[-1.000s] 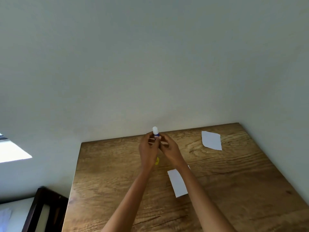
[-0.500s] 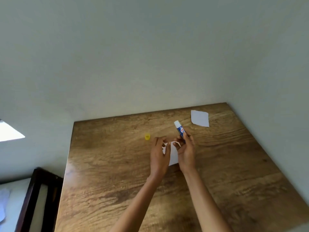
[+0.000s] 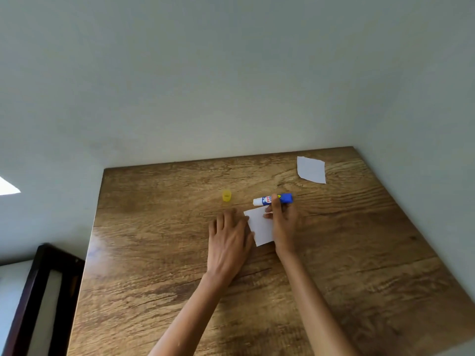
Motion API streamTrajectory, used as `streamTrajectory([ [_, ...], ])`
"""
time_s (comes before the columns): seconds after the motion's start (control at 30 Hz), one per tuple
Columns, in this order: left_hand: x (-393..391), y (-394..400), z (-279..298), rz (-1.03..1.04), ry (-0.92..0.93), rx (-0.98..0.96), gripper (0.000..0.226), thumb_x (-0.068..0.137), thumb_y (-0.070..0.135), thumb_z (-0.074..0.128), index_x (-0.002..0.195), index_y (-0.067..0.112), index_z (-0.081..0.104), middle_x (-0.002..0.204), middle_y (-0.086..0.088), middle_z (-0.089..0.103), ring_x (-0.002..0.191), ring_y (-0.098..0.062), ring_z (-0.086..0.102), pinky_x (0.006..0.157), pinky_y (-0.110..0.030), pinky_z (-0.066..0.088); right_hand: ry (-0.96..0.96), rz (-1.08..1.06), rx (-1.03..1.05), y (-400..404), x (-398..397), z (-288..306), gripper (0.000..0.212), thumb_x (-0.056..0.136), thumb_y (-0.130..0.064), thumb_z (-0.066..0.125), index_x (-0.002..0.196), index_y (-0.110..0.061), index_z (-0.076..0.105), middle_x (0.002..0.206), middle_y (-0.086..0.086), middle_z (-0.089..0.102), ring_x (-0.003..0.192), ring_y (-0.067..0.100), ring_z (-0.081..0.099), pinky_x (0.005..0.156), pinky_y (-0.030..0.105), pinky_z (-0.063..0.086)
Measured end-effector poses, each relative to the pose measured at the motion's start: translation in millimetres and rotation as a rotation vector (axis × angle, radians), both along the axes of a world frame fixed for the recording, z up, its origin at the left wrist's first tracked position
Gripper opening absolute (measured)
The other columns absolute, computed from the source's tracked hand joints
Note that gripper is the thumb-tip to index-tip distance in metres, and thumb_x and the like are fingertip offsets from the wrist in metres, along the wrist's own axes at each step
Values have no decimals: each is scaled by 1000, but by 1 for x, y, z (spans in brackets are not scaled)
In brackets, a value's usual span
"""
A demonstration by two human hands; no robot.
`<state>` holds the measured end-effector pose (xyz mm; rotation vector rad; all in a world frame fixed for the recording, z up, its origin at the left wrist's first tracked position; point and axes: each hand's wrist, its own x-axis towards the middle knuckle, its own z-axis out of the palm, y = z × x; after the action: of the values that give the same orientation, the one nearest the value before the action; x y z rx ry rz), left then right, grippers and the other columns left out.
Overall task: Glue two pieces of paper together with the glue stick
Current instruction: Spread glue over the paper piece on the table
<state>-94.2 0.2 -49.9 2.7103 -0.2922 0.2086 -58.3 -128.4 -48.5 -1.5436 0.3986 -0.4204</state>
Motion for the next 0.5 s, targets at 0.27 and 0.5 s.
streamTrajectory([
  [0.27, 0, -2, 0, 18, -32, 7, 32, 85, 40, 50, 105, 16, 58, 114, -12, 54, 101, -30, 51, 88, -41, 39, 22, 104, -429, 10, -2, -4, 21, 90, -29, 59, 90, -9, 57, 69, -5, 59, 61, 3, 53, 56, 10, 38],
  [0.5, 0, -1, 2, 14, -4, 26, 44, 82, 49, 52, 115, 21, 57, 115, -12, 54, 105, -31, 51, 90, -42, 40, 49, 61, -503, 11, -4, -3, 22, 90, -32, 58, 90, -11, 55, 68, -5, 58, 58, 4, 52, 54, 7, 38],
])
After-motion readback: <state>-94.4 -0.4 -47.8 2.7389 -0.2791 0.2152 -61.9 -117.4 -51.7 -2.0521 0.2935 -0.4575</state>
